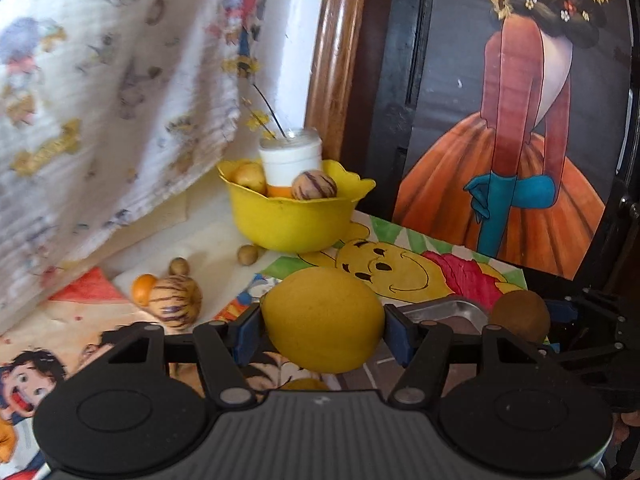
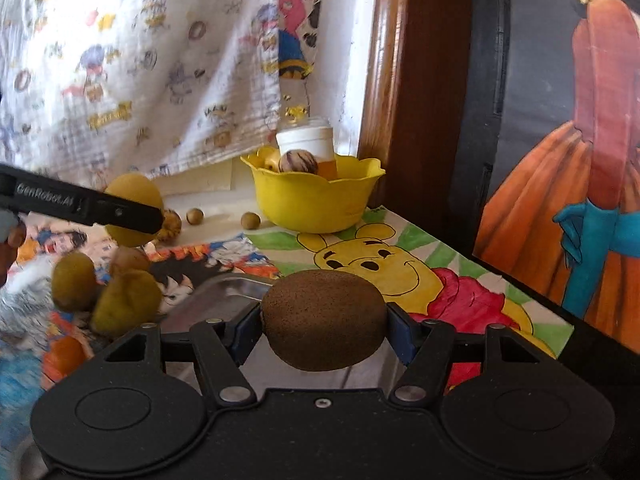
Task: Organize fruits
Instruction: 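Carry the lemon in the left tool and kiwi in the right tool over the metal tray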
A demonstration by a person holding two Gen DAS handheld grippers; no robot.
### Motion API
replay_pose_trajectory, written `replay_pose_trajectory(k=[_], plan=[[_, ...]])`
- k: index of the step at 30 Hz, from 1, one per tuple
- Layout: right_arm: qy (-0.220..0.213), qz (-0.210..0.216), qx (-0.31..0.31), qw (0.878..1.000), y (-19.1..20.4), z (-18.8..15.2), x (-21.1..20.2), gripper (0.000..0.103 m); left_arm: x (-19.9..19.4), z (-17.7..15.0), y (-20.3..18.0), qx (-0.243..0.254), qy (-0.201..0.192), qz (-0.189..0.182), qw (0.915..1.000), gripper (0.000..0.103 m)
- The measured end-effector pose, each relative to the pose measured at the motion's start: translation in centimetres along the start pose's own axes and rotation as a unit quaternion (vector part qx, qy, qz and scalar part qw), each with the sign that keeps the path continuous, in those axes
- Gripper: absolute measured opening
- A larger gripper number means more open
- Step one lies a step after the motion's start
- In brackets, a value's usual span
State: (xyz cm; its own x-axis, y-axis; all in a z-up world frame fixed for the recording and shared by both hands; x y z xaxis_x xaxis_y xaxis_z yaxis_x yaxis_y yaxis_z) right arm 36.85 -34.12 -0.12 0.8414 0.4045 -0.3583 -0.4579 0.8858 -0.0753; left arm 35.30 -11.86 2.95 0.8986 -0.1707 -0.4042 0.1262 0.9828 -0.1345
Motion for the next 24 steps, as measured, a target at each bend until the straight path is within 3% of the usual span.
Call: replay_pose_trajectory(k=[11,24], plan=[[0.028,0.02,-0.033,0.999,-0.7,-0.9,4.0,0.067,5.4,-1.9,-1.7,0.026,0.053,-0.027,0.9979,0.068],[0.059,0.027,-0.07,0.995,0.0,-1.5,5.2,0.067,7.7,-3.4,-2.4,0.054,0.085,-0.036,0.9943,0.068]])
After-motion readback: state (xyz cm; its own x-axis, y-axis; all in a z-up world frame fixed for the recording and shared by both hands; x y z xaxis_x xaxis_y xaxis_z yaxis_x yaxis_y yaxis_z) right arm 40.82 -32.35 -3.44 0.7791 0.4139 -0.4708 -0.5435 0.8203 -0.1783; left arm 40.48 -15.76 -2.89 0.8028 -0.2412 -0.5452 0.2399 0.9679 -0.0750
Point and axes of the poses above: each gripper's, at about its wrist camera, not at the fingertips, and x roughly the way its jaws point, y to its left, z to its top, the point moved 5 cm from there along x, roughly the way its jaws point, and after that the axes turned 5 degrees about -y, right-handed, at the moved point
